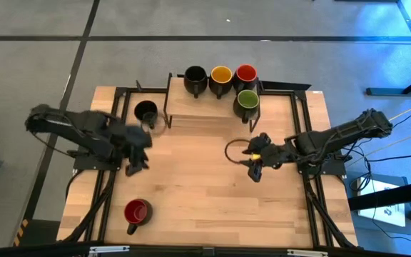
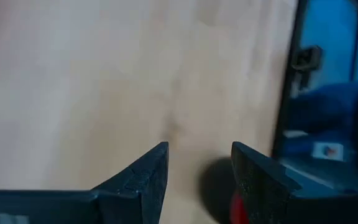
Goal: Place coffee mugs
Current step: Put the red cup on the shelf aligned with the other yellow cup
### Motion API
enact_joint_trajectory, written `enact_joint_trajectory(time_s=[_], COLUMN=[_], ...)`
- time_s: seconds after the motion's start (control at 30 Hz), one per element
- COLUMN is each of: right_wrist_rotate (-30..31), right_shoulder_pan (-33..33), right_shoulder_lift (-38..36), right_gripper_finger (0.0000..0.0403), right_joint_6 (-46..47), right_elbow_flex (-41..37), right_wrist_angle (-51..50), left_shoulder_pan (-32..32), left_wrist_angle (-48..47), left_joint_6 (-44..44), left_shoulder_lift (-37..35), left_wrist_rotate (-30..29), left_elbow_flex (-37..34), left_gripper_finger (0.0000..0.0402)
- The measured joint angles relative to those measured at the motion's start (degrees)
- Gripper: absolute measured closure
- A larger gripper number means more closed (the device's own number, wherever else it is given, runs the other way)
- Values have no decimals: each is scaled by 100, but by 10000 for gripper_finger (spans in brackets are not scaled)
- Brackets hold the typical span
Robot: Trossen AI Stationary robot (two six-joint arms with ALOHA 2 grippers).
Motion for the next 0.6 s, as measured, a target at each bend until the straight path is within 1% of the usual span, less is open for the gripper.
enact_joint_trajectory(time_s=[0.17,0.3,0.37,0.47,0.6], right_wrist_rotate=[8,157,210,244,326], right_shoulder_pan=[364,654,773,922,1085], right_shoulder_lift=[0,0,0,0,2], right_gripper_finger=[210,210,210,210,210], right_joint_6=[-31,-73,-72,-72,0], right_elbow_flex=[-118,-126,-125,-125,-125], right_wrist_angle=[34,29,34,43,46], left_shoulder_pan=[-1403,-2406,-2857,-3358,-3704], left_wrist_angle=[389,580,580,523,498], left_joint_6=[-1323,-2367,-2824,-3336,-3478], left_shoulder_lift=[582,979,1098,1323,1717], left_wrist_rotate=[47,76,-158,-534,-984], left_elbow_flex=[2,2,2,2,2], left_gripper_finger=[232,232,232,232,232])
